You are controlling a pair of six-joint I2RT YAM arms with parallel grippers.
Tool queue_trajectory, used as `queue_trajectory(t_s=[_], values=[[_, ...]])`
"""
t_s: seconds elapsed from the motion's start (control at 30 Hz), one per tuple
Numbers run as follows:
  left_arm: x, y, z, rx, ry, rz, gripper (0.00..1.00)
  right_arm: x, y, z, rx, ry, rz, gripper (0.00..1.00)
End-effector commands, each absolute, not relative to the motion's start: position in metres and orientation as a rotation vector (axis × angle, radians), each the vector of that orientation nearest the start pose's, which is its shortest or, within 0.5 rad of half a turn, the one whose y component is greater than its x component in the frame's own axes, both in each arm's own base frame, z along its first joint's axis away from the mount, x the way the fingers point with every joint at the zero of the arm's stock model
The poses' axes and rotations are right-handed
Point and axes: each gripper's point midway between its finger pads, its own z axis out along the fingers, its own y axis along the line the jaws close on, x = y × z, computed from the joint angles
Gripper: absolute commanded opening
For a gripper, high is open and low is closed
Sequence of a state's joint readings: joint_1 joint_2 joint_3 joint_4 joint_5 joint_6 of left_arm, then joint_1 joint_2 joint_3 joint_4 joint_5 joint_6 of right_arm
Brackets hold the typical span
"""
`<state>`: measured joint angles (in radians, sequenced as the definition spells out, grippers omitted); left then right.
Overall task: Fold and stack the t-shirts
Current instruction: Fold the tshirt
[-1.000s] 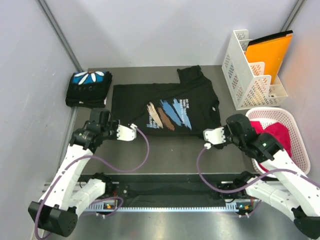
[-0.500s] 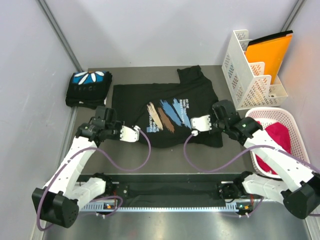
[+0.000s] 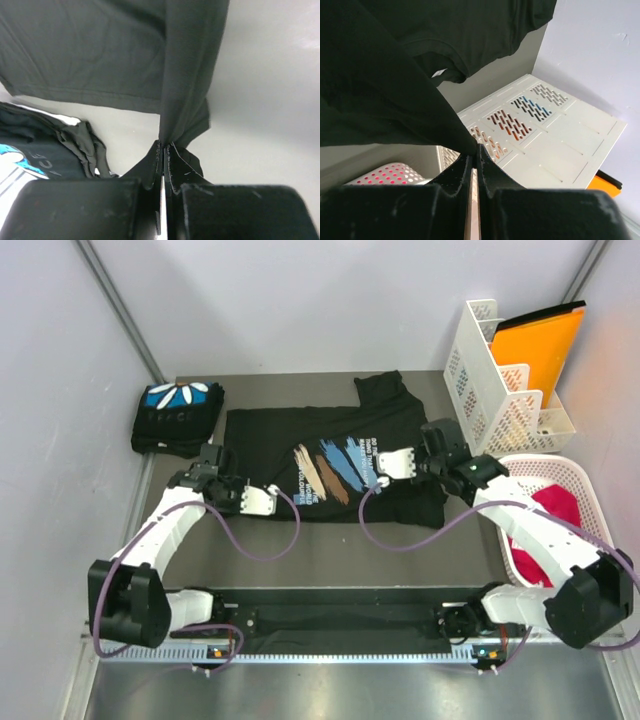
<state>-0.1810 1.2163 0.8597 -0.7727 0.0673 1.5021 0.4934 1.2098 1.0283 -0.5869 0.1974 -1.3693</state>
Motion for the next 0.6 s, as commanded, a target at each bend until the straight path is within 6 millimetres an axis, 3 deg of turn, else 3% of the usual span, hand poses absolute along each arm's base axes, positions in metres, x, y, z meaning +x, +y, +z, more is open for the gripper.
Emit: queue_trajectory(t_s=[0.0, 0.3, 0.57], values=[[0.310, -0.012, 0.105, -2.651, -2.351, -0.466, 0.00, 0.366, 0.110, 0.230, -1.790, 1.459, -0.669, 0.00], [0.333, -0.003, 0.101, -2.621, -2.399, -0.471, 0.00, 0.380, 0.116, 0.216, -1.831, 1.464, -0.664, 0.00], [0.337, -0.006, 0.098, -2.644, -2.404, -0.443, 0.00, 0.399, 0.117, 0.232, -1.761, 1.441, -0.734, 0.00]])
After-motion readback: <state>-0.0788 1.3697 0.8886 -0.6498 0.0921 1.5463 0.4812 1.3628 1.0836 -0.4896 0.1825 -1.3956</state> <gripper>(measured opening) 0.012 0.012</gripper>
